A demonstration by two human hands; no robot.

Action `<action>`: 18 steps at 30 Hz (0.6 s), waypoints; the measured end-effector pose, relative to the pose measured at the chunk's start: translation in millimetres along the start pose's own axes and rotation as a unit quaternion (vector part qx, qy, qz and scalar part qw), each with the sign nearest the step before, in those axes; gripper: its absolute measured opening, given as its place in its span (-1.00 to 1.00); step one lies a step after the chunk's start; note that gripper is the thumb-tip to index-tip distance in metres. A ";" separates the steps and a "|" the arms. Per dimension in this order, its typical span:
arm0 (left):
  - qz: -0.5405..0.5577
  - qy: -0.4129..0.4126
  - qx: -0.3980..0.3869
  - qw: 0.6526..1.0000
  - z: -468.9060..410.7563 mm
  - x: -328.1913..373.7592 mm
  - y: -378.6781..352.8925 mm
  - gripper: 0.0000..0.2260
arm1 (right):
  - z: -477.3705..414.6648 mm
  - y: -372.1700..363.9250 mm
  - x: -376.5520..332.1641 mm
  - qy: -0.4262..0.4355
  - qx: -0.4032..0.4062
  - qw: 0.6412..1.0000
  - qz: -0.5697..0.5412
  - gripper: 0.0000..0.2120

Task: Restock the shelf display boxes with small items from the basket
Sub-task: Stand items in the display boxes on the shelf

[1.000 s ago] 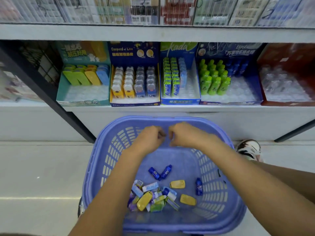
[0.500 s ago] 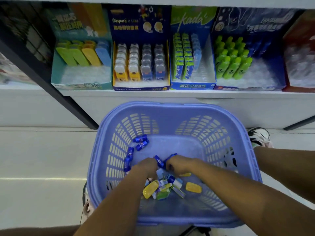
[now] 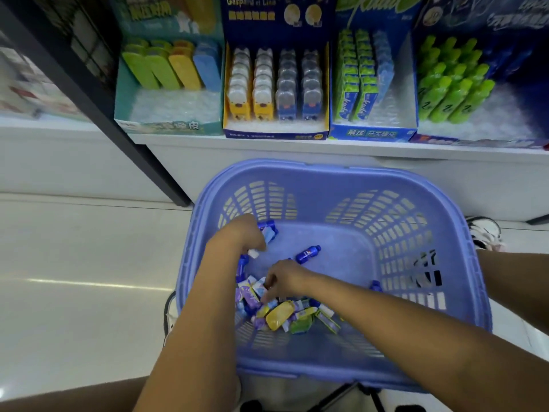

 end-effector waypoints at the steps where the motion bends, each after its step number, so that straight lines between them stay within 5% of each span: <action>1: 0.017 0.004 -0.001 1.000 1.4 -1.0 4.2 -0.81 | 0.4 -5.1 -1.5 0.000 0.005 1.000 0.004 -0.62; 8: 0.145 -0.036 -0.001 0.989 23.9 15.4 32.2 -0.81 | 3.0 23.5 -7.4 -0.034 -0.016 0.999 0.025 -0.79; 13: 0.184 -0.086 0.057 0.978 47.1 43.8 65.8 -0.74 | 22.2 112.5 -25.5 -0.029 -0.042 0.986 -0.157 -0.94; 18: 0.297 -0.205 0.234 0.903 89.8 96.4 131.9 -0.83 | 74.4 244.7 -43.9 0.087 0.150 0.975 -0.136 -0.86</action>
Point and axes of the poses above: each hand's wrist, its own z-axis away from the middle knuckle, its own y-axis out of the back of the hand, x = y × z, the point moved 7 cm from there along -z, towards the middle knuckle, and after that the axes turned 13 degrees about x, right-handed, at the moved point
